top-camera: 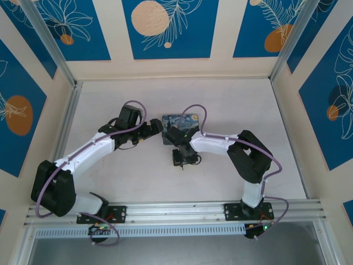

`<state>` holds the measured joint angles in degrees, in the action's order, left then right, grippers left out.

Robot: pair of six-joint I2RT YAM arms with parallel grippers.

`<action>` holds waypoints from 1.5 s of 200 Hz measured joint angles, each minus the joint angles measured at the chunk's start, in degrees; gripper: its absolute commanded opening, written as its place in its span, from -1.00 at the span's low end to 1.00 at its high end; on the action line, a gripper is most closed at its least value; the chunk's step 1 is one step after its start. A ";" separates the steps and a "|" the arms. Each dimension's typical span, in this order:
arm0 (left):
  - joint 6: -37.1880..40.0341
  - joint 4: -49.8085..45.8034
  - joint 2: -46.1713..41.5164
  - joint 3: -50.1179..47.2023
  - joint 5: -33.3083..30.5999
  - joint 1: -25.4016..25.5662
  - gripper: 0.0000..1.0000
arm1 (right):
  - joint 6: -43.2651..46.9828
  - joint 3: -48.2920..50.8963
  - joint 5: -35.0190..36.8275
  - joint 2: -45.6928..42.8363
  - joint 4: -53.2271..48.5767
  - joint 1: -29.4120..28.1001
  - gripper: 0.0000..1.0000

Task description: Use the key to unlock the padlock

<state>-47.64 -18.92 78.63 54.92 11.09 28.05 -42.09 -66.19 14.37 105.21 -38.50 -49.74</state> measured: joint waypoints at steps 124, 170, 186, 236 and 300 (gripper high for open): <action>-0.02 0.02 0.31 0.00 0.44 0.00 1.00 | 5.22 5.20 -0.04 -7.15 4.70 -3.74 0.03; -0.02 0.02 0.31 0.00 0.42 0.00 1.00 | 12.15 5.20 1.77 -7.13 4.74 -3.72 0.03; -0.02 0.02 0.31 0.00 0.42 0.00 1.00 | 14.36 5.20 1.86 -6.88 4.98 -3.72 0.03; -0.26 0.02 0.17 0.00 0.42 0.00 1.00 | 18.03 5.20 2.14 -3.26 6.01 -3.43 0.02; -0.46 0.02 -0.35 -0.02 0.42 0.00 1.00 | 18.45 4.59 2.21 -2.64 5.53 -2.69 -0.15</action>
<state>-48.10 -18.90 78.28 54.89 11.51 28.05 -23.64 -61.60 16.58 102.56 -32.97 -52.42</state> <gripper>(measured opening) 0.999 0.450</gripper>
